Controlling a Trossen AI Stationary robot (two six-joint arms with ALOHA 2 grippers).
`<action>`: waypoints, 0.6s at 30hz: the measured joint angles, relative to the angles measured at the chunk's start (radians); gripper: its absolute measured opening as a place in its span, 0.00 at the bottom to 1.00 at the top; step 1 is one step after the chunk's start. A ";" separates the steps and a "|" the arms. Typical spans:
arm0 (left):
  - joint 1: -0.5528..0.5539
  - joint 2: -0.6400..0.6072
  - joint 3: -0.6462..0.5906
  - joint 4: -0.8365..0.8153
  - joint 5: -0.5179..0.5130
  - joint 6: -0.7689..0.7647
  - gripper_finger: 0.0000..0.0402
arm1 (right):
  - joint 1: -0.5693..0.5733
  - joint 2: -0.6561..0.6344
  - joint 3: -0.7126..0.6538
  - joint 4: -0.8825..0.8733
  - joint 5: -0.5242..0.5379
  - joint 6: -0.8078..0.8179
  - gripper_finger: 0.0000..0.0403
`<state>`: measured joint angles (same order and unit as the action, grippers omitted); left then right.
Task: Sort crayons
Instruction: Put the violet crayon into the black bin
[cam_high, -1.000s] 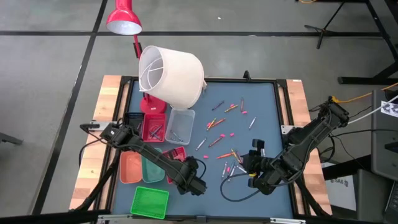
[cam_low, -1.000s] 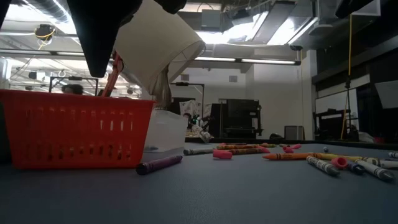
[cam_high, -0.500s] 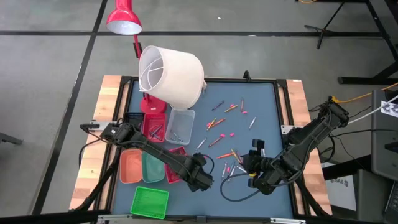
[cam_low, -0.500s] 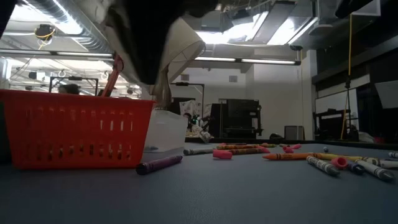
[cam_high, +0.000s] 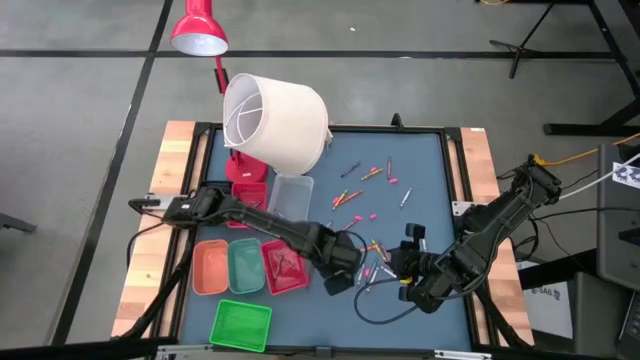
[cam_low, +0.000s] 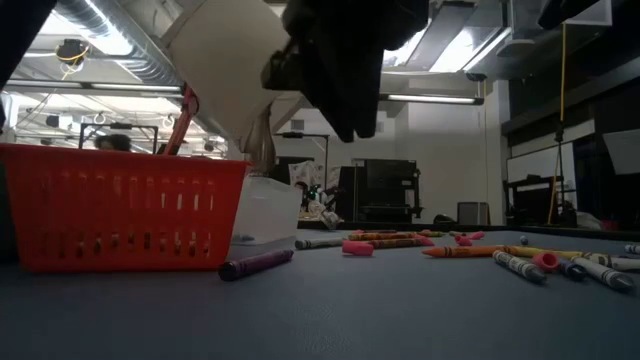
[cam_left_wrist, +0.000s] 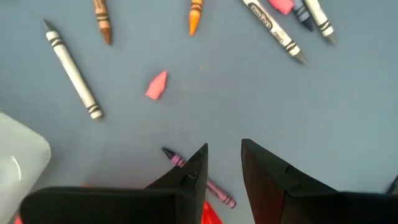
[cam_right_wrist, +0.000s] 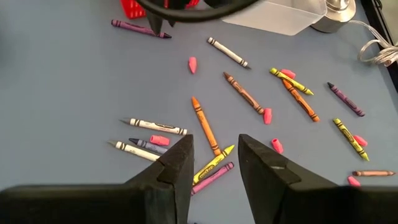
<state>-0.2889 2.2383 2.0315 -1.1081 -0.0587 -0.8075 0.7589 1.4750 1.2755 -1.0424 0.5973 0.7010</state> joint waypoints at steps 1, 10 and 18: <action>0.009 0.000 0.000 0.000 0.010 0.008 0.20 | 0.000 0.000 0.000 0.000 0.001 0.000 0.31; 0.041 0.036 0.000 -0.031 0.029 0.059 0.20 | 0.000 0.000 0.000 0.000 0.001 0.000 0.31; 0.037 0.101 -0.002 -0.064 0.081 0.058 0.20 | 0.000 0.000 -0.078 0.055 -0.001 0.000 0.31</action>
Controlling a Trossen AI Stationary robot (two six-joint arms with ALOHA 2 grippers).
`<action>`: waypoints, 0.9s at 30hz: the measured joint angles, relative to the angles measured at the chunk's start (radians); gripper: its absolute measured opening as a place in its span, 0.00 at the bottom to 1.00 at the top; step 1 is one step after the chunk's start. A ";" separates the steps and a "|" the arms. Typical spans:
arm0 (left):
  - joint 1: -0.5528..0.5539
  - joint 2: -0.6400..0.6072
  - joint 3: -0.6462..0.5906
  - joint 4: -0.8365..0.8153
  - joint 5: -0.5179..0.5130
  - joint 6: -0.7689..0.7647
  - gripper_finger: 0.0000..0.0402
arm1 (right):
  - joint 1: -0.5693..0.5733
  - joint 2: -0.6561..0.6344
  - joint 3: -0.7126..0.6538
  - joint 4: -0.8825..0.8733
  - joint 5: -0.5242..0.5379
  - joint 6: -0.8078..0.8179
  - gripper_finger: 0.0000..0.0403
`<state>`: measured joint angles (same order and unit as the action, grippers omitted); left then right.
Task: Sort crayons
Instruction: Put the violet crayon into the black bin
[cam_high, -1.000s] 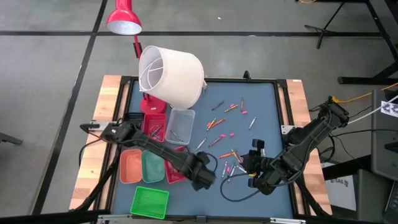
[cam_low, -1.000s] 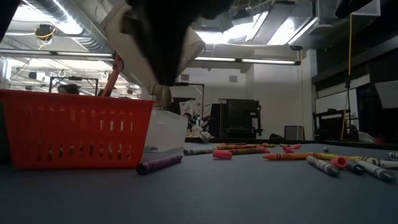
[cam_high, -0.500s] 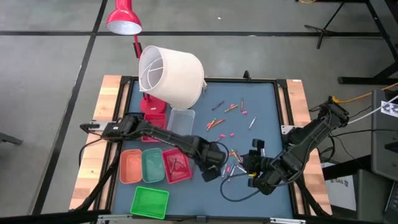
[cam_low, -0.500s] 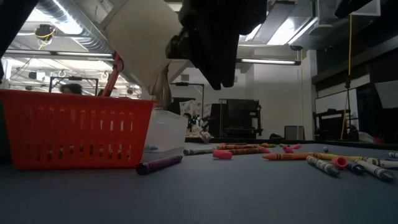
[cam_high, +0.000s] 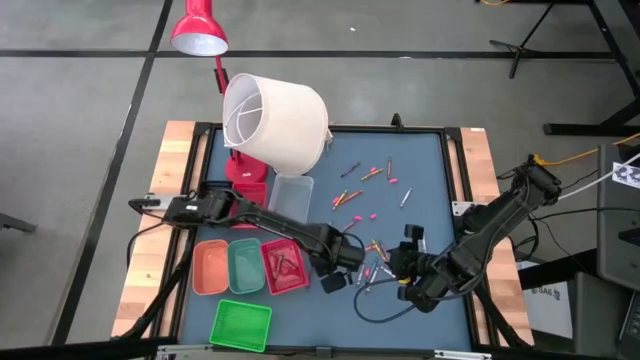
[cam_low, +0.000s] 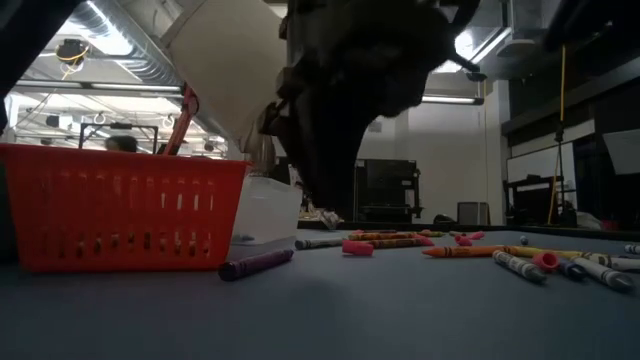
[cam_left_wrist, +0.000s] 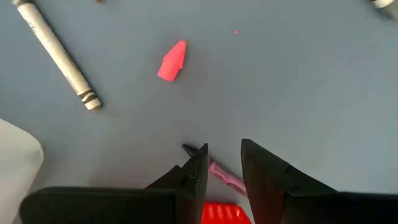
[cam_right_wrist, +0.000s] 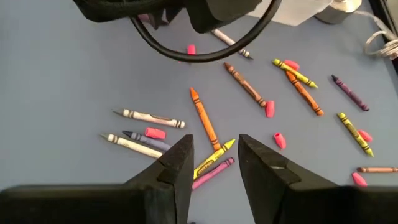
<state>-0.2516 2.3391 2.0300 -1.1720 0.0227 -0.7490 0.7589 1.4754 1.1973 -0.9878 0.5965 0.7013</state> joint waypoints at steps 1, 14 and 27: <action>0.000 0.003 0.000 -0.010 0.000 0.000 0.20 | 0.000 0.000 -0.017 0.012 0.001 0.000 0.31; -0.013 0.019 -0.004 -0.046 -0.030 -0.032 0.20 | 0.000 0.001 -0.161 0.172 -0.012 0.000 0.31; -0.024 0.057 -0.014 -0.053 -0.032 -0.034 0.20 | 0.000 0.001 -0.164 0.187 -0.011 0.000 0.31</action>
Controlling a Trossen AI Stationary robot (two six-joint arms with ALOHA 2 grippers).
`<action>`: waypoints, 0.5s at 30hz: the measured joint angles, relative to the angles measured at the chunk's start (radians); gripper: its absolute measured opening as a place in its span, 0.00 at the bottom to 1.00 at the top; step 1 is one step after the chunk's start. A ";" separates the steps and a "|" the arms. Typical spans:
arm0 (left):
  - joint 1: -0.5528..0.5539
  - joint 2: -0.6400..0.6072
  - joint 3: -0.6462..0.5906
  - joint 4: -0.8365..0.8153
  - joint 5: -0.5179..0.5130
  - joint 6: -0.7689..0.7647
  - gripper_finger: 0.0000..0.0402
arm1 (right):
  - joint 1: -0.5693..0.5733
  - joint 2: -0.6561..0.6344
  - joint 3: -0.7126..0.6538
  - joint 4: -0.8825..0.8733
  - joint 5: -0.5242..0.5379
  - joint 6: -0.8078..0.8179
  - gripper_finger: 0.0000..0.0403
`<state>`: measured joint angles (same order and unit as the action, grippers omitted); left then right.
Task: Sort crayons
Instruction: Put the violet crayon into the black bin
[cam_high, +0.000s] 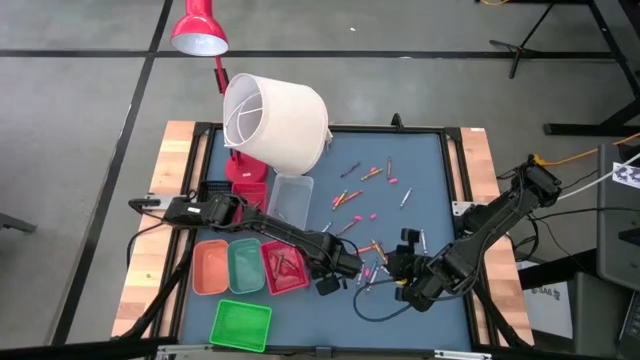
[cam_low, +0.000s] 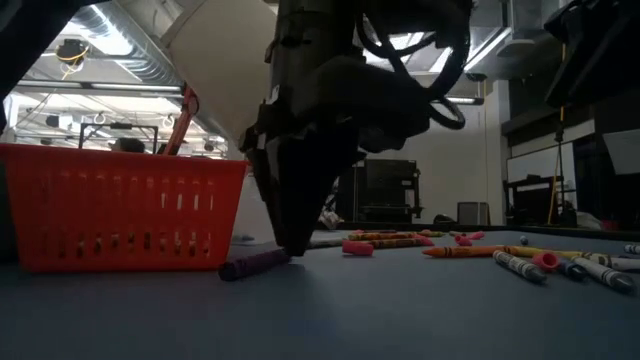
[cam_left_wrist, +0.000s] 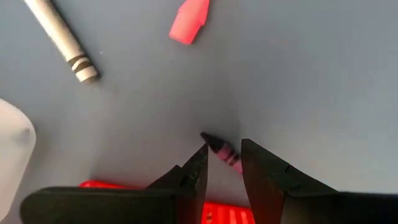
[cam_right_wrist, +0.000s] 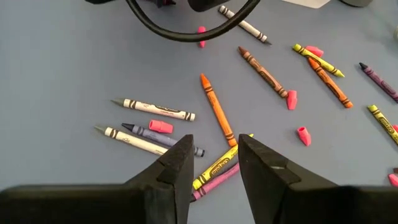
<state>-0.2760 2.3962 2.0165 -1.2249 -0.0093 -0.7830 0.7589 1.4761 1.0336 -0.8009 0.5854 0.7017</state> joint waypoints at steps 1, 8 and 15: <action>0.000 0.000 -0.008 0.014 0.000 0.000 0.20 | 0.000 0.000 0.000 0.000 0.000 0.000 0.31; -0.002 -0.006 -0.053 0.047 0.013 0.000 0.20 | 0.000 0.000 0.000 0.000 0.000 0.000 0.31; -0.004 -0.008 -0.072 0.058 0.025 0.000 0.20 | 0.000 0.000 0.000 0.000 0.000 0.000 0.31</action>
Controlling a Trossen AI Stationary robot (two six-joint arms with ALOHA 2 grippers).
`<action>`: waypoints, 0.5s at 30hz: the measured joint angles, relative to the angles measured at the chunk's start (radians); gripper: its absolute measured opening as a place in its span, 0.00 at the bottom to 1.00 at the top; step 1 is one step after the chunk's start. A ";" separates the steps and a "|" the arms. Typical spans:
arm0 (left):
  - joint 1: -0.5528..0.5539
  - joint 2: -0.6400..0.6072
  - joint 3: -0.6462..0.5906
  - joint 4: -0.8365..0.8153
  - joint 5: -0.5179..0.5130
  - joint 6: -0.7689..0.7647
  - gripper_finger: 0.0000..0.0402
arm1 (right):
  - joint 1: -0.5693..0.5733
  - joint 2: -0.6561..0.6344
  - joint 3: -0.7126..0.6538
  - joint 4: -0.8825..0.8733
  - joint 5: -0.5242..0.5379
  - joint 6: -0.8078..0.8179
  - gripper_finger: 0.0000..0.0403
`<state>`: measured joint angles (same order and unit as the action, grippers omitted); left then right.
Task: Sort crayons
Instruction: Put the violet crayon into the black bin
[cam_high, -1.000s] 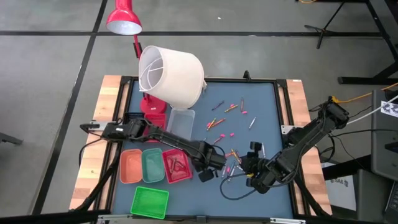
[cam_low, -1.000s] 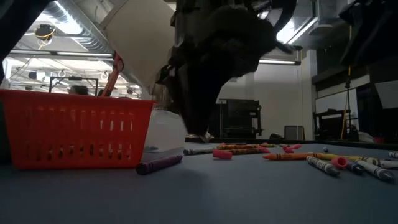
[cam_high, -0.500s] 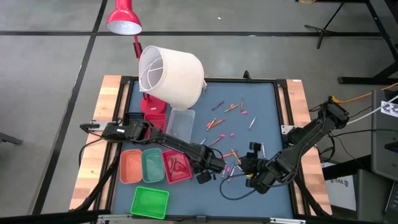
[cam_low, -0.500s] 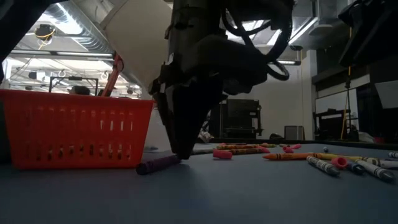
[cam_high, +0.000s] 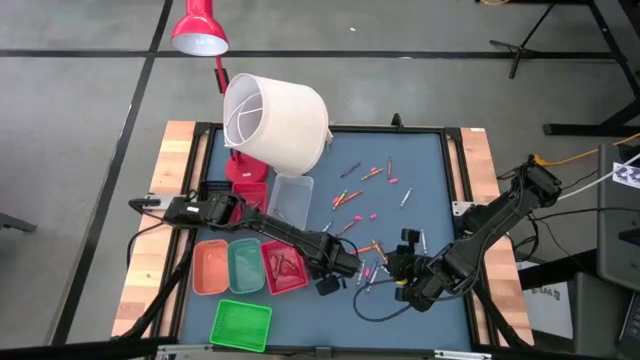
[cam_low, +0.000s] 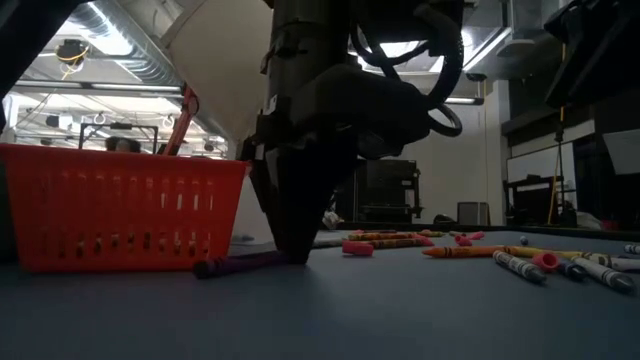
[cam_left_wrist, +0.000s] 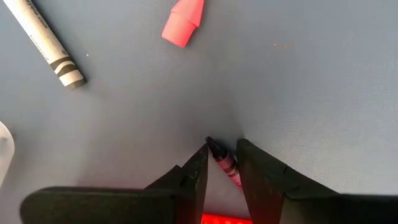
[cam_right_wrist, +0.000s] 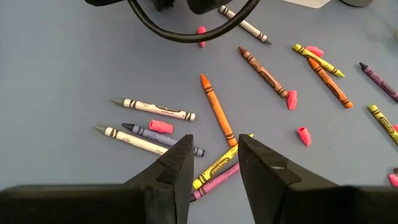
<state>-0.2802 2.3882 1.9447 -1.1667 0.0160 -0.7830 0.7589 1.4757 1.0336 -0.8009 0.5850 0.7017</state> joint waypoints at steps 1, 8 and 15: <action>0.000 0.000 0.000 0.000 0.000 0.000 0.20 | 0.000 0.000 0.000 0.000 0.000 0.000 0.31; 0.000 0.002 -0.001 0.000 -0.002 0.000 0.20 | 0.000 0.000 0.000 0.000 0.000 0.000 0.31; -0.001 0.003 -0.002 0.005 -0.001 0.000 0.13 | 0.000 -0.001 0.000 0.000 0.000 0.000 0.31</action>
<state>-0.2810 2.3913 1.9430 -1.1619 0.0146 -0.7830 0.7589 1.4752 1.0336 -0.8009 0.5854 0.7017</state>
